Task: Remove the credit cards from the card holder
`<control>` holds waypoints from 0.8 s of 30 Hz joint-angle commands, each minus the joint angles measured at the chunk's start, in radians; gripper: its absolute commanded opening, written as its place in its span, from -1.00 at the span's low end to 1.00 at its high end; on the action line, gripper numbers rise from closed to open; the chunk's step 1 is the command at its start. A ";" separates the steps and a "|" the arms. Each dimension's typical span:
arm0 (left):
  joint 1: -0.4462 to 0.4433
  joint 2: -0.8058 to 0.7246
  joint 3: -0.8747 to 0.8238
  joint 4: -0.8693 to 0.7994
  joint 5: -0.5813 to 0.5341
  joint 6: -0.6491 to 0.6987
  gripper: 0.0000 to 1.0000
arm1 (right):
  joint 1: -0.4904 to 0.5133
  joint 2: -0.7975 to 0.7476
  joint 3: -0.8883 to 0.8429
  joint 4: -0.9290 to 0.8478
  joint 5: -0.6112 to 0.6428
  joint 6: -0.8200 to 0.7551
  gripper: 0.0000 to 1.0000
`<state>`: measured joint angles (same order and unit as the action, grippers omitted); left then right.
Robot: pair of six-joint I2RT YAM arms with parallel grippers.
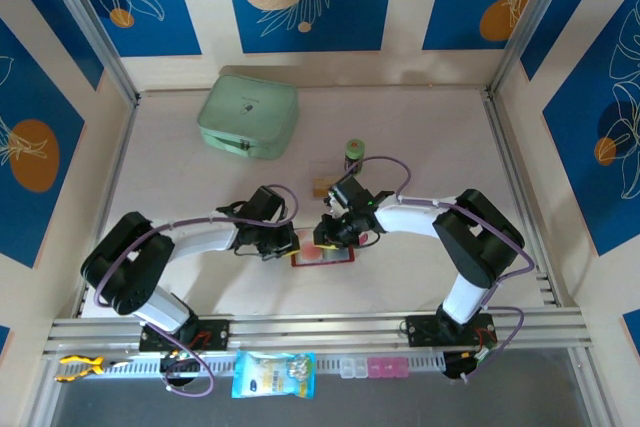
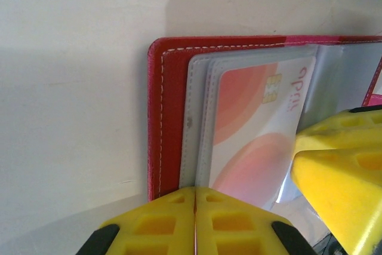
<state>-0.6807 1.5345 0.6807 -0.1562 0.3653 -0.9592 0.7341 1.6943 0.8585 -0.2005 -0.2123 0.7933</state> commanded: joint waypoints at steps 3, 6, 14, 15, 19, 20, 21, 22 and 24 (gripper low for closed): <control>0.010 0.021 -0.016 -0.033 -0.016 0.022 -0.85 | 0.011 -0.002 0.032 -0.072 0.035 -0.028 -0.55; 0.010 0.029 -0.013 -0.031 -0.014 0.019 -0.85 | 0.013 -0.001 0.039 -0.089 0.044 -0.032 -0.54; 0.010 0.018 -0.013 -0.042 -0.018 0.022 -0.85 | 0.016 -0.026 0.033 -0.088 0.042 -0.028 -0.55; 0.010 0.018 -0.013 -0.042 -0.017 0.022 -0.85 | 0.016 -0.030 0.031 -0.080 0.033 -0.026 -0.55; 0.010 0.019 -0.012 -0.042 -0.018 0.022 -0.86 | 0.014 -0.039 0.027 -0.052 0.007 -0.014 -0.54; 0.009 0.019 -0.011 -0.044 -0.018 0.022 -0.87 | 0.014 -0.038 0.027 -0.046 0.000 -0.012 -0.55; 0.010 0.020 -0.010 -0.045 -0.017 0.022 -0.87 | 0.013 -0.037 0.026 -0.039 -0.004 -0.008 -0.55; 0.009 0.020 -0.008 -0.045 -0.018 0.023 -0.87 | 0.011 -0.036 0.024 -0.031 -0.011 -0.005 -0.54; 0.010 0.019 -0.006 -0.049 -0.018 0.024 -0.87 | 0.008 -0.031 0.023 -0.020 -0.021 0.000 -0.54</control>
<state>-0.6807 1.5410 0.6807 -0.1528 0.3656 -0.9592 0.7406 1.6810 0.8791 -0.2394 -0.1955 0.7788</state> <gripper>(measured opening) 0.068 0.227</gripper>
